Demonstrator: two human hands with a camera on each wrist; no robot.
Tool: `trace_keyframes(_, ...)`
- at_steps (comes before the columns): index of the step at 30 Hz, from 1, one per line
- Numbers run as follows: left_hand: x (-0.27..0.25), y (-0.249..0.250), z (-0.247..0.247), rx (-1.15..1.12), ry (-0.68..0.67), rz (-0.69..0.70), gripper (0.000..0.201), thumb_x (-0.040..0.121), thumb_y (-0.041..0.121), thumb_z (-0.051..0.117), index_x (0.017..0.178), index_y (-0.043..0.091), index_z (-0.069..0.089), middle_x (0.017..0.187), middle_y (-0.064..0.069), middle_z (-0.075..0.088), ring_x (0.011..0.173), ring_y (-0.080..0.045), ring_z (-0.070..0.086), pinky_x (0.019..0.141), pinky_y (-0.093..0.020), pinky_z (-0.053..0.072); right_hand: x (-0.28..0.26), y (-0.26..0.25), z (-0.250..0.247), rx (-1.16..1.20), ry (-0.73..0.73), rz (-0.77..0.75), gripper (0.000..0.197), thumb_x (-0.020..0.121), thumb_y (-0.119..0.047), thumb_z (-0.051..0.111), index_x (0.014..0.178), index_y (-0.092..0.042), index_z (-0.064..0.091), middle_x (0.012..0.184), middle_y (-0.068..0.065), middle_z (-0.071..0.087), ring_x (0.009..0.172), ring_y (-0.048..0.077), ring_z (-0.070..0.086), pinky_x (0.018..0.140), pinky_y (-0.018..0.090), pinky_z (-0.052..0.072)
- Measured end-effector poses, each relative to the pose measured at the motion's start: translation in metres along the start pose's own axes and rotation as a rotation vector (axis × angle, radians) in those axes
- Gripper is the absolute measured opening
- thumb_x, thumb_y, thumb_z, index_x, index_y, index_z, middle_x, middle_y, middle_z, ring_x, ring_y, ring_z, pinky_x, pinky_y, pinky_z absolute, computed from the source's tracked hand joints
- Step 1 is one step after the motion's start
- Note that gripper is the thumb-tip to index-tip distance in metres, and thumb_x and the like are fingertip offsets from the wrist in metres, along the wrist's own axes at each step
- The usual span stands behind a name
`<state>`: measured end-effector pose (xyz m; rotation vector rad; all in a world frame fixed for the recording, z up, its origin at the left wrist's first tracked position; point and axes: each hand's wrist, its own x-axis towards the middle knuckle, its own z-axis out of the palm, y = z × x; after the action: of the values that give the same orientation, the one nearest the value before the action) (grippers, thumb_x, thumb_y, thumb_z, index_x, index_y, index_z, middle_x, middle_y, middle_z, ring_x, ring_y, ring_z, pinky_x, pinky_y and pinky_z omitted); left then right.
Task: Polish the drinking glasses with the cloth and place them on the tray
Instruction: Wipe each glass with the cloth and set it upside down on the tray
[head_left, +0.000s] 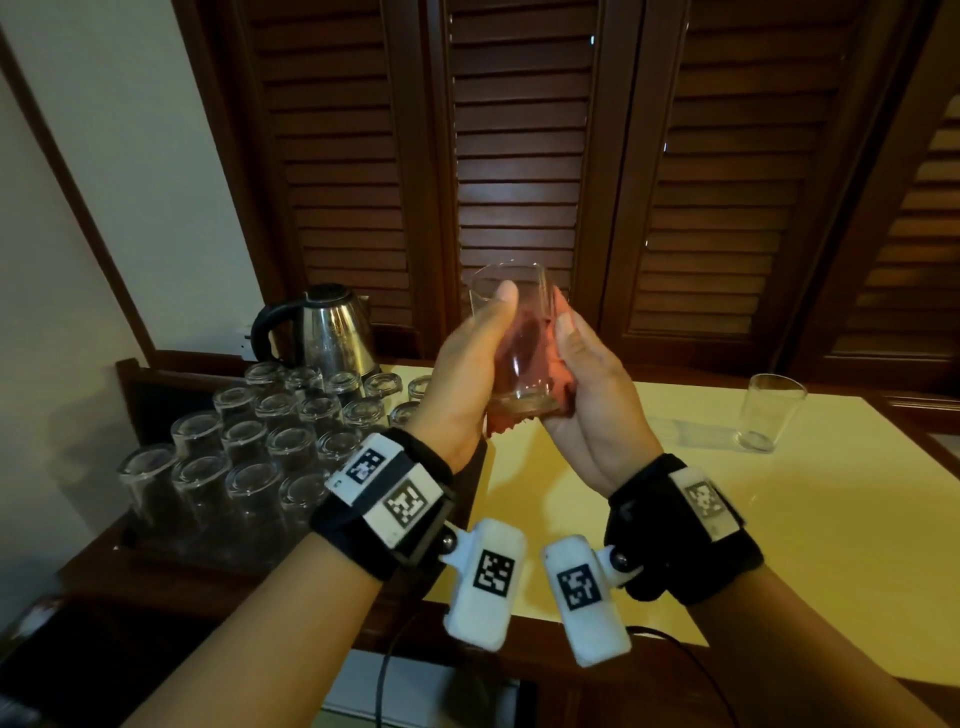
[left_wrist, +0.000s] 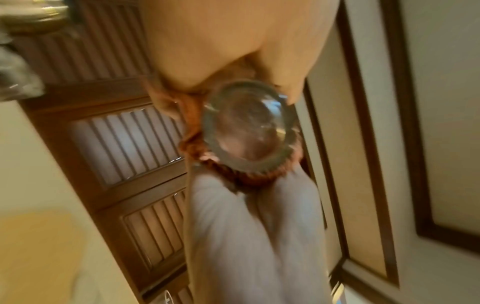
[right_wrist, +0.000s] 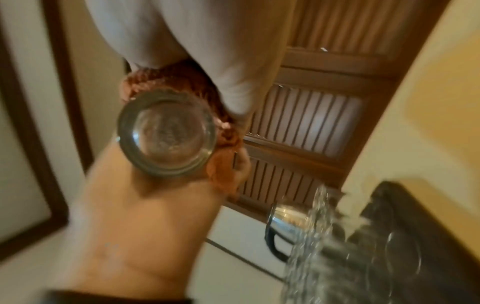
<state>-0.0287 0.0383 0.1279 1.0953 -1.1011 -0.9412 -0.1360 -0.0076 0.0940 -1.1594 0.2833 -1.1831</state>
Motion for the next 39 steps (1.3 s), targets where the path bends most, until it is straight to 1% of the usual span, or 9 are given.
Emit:
trace_keyframes(5,0.001,0.01,-0.009,0.052,0.043,-0.005,0.025,0.1,0.045,0.046,0.102,0.027,0.064,0.109,-0.003,0.072,0.108,-0.023,0.067,0.101,-0.049,0.05,0.0,-0.004,0.001,-0.059,0.018,-0.05,0.041,0.105,-0.025,0.043,0.145,-0.019,0.048,0.13,0.007,0.067,0.122,0.021,0.063,0.091,0.033,0.057)
trace_keyframes(9,-0.002,0.01,-0.002,0.072,0.089,-0.002,0.046,0.098,0.047,0.053,0.134,0.02,0.053,0.117,-0.004,0.068,0.106,-0.02,0.067,0.094,-0.044,0.055,0.005,-0.001,0.009,-0.251,-0.009,-0.112,0.042,0.106,-0.022,0.043,0.147,-0.031,0.041,0.126,-0.009,0.065,0.119,0.003,0.063,0.087,0.021,0.054)
trace_keyframes(15,-0.003,0.011,-0.009,-0.019,-0.015,-0.056,0.059,0.082,0.063,0.048,0.115,0.018,0.067,0.107,-0.007,0.074,0.098,-0.023,0.072,0.083,-0.034,0.058,0.009,-0.007,0.006,0.072,0.016,0.026,0.049,0.102,-0.029,0.046,0.148,-0.012,0.045,0.136,0.017,0.062,0.127,0.029,0.06,0.098,0.042,0.055)
trace_keyframes(18,0.001,0.012,-0.008,0.037,0.091,-0.013,0.02,0.099,0.041,0.053,0.109,0.025,0.061,0.103,0.001,0.069,0.1,-0.02,0.067,0.093,-0.045,0.055,0.008,-0.004,0.006,-0.17,0.043,-0.06,0.049,0.106,-0.024,0.044,0.154,-0.02,0.036,0.137,0.005,0.062,0.126,0.018,0.061,0.095,0.031,0.055)
trace_keyframes(21,0.0,0.009,-0.001,0.078,0.097,-0.008,0.041,0.098,0.04,0.056,0.135,0.023,0.051,0.118,0.001,0.066,0.106,-0.015,0.065,0.09,-0.038,0.056,0.009,0.001,0.007,-0.267,0.021,-0.087,0.052,0.106,-0.024,0.044,0.156,-0.025,0.032,0.13,-0.016,0.058,0.125,0.005,0.057,0.091,0.018,0.052)
trace_keyframes(28,0.001,0.015,-0.011,0.019,0.02,-0.032,0.042,0.091,0.052,0.055,0.115,0.019,0.066,0.101,-0.002,0.075,0.097,-0.021,0.072,0.089,-0.039,0.058,0.01,-0.008,0.001,0.032,-0.001,0.019,0.047,0.104,-0.028,0.043,0.148,-0.011,0.045,0.132,0.015,0.065,0.124,0.028,0.061,0.103,0.046,0.051)
trace_keyframes(31,0.006,0.013,-0.009,0.046,0.094,-0.021,0.023,0.1,0.035,0.054,0.118,0.023,0.06,0.107,0.0,0.069,0.105,-0.02,0.065,0.095,-0.044,0.053,0.012,-0.003,0.004,-0.213,0.009,-0.073,0.043,0.106,-0.023,0.043,0.149,-0.02,0.044,0.131,0.004,0.066,0.122,0.018,0.063,0.096,0.035,0.055)
trace_keyframes(34,0.007,0.009,-0.002,0.064,0.122,-0.019,0.042,0.098,0.041,0.057,0.136,0.024,0.047,0.114,0.001,0.065,0.102,-0.015,0.064,0.086,-0.037,0.056,0.012,0.001,0.007,-0.281,-0.002,-0.085,0.048,0.105,-0.021,0.044,0.153,-0.024,0.037,0.126,-0.011,0.065,0.119,0.003,0.062,0.091,0.023,0.054)
trace_keyframes(39,0.007,0.011,-0.011,-0.014,0.007,-0.121,0.049,0.095,0.06,0.045,0.123,0.024,0.064,0.106,-0.002,0.075,0.095,-0.019,0.073,0.077,-0.035,0.06,0.015,-0.002,0.003,0.03,0.017,0.033,0.048,0.102,-0.028,0.046,0.148,-0.014,0.047,0.134,0.014,0.064,0.125,0.026,0.061,0.092,0.037,0.057)
